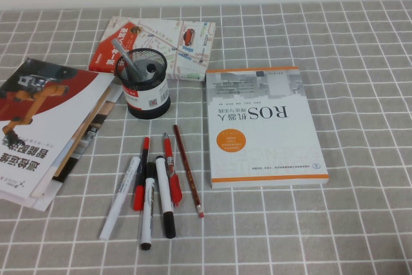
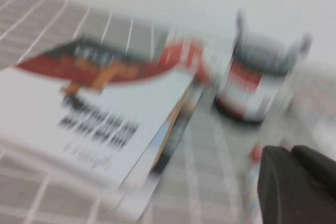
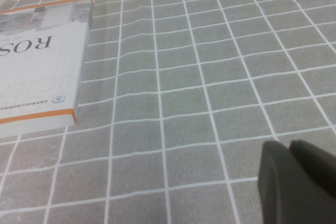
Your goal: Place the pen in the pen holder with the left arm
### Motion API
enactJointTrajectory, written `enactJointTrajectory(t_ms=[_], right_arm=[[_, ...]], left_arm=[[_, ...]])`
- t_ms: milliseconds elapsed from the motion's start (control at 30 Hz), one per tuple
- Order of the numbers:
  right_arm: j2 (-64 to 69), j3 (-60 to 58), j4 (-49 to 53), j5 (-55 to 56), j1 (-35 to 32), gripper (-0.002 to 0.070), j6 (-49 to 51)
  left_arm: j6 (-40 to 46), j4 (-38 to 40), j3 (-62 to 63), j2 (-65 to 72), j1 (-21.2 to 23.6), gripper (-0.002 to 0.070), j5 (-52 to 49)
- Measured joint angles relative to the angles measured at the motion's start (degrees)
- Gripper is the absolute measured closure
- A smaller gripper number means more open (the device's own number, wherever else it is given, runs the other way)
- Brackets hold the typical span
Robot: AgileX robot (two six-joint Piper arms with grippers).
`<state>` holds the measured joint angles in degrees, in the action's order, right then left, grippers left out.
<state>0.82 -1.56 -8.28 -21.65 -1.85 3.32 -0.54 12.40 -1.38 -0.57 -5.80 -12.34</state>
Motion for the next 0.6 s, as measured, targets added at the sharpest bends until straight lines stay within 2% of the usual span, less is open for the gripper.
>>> enactJointTrajectory(t_ms=[167, 467, 600], right_arm=[[0.0, 0.0, 0.0, 0.0, 0.0, 0.0691, 0.0], [0.0, 0.0, 0.0, 0.0, 0.0, 0.0691, 0.0], [0.0, 0.0, 0.0, 0.0, 0.0, 0.0691, 0.0]], left_arm=[[-6.2, 4.4, 0.0, 0.0, 0.0, 0.0678, 5.9], [-8.7, 5.6, 0.0, 0.0, 0.0, 0.0678, 6.5], [-13.1, 6.4, 0.3, 1.4, 0.0, 0.0678, 4.6]])
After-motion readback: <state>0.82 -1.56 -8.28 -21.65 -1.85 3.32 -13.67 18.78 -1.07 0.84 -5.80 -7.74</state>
